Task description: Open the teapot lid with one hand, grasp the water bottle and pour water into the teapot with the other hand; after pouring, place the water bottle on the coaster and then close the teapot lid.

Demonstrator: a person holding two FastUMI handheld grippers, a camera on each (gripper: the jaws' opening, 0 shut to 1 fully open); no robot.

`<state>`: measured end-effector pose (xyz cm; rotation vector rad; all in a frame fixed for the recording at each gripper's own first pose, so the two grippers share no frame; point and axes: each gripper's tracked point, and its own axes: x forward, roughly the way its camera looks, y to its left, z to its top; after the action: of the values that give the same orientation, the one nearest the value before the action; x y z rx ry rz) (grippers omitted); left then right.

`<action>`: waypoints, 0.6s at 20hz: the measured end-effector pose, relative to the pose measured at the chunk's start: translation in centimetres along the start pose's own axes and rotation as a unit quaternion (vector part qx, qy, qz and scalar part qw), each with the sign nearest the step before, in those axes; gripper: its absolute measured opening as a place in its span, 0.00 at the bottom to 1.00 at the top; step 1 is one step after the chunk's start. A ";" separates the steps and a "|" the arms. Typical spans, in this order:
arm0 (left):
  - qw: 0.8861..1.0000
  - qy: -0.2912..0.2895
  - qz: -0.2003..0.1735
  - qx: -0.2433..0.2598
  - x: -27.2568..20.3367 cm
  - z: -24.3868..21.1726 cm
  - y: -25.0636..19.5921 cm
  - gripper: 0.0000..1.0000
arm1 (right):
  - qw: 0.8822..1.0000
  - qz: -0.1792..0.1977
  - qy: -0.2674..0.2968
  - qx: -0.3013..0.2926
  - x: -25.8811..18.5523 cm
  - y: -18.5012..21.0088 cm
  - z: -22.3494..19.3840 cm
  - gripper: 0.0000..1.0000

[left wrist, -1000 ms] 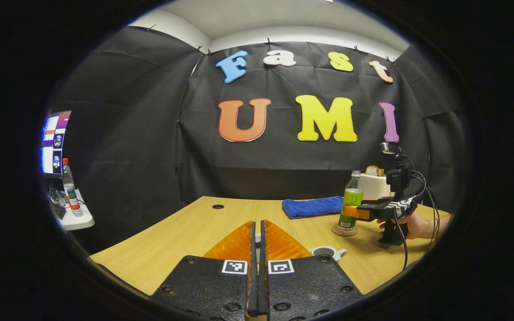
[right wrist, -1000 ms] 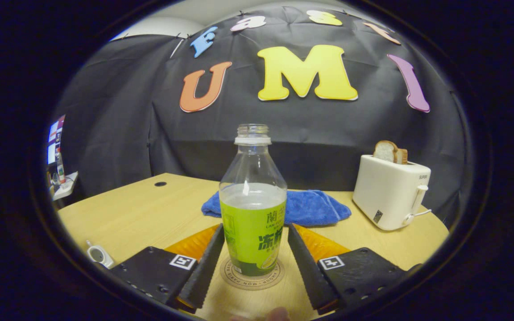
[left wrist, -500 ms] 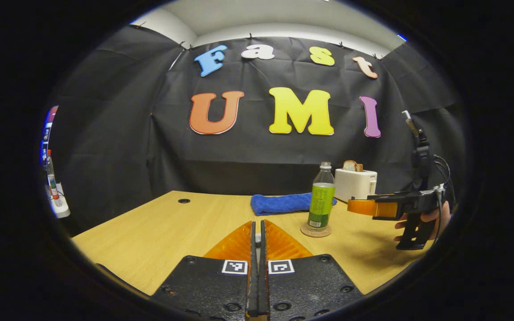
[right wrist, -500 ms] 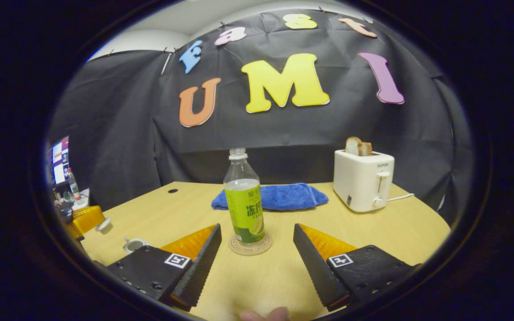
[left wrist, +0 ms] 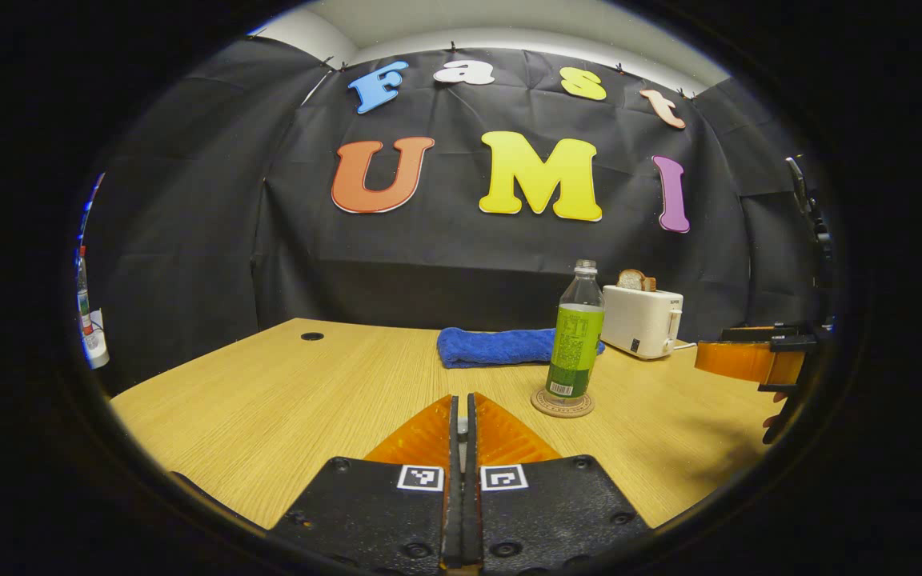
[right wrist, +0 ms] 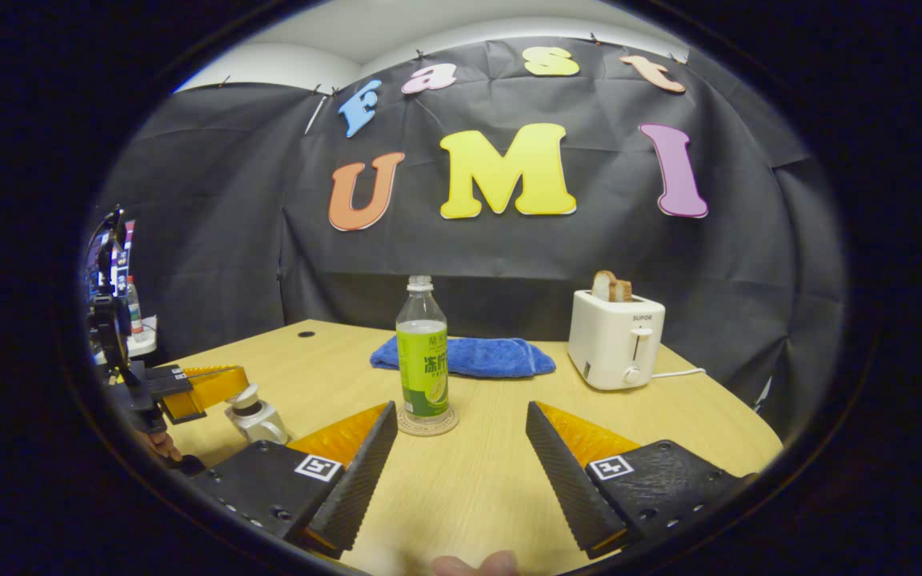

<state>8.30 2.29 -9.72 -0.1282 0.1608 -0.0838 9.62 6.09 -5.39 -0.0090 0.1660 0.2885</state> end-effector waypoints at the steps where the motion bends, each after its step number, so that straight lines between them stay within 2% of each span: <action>1: 1.000 -0.001 0.000 -0.002 0.0 0.0 0.0 0.03 | 1.000 0.000 -0.002 -0.002 -0.1 0.1 0.0 0.93; 2: 1.000 -0.001 -0.001 -0.002 0.0 -0.2 -0.1 0.03 | 1.000 0.001 -0.002 -0.002 -0.1 0.2 -0.2 0.96; 4: 1.000 0.002 -0.003 -0.001 0.2 -0.5 -0.3 0.03 | 1.000 0.005 0.002 -0.004 -0.1 0.7 -0.6 0.94; 9: 1.000 0.010 0.008 0.010 0.0 -1.1 0.2 0.03 | 1.000 0.005 -0.001 -0.016 -0.2 0.9 -0.8 0.96; 10: 1.000 0.013 0.009 0.008 -0.1 -1.4 0.2 0.03 | 1.000 0.006 -0.002 -0.016 -0.2 1.0 -0.9 0.94; 12: 1.000 0.017 0.005 0.001 0.1 -1.6 -0.1 0.03 | 1.000 0.007 -0.001 -0.014 -0.2 1.1 -0.9 0.96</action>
<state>8.13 1.95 -11.32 -0.1230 0.1953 -0.0754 8.94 7.08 -6.27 -0.0360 0.1598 0.3046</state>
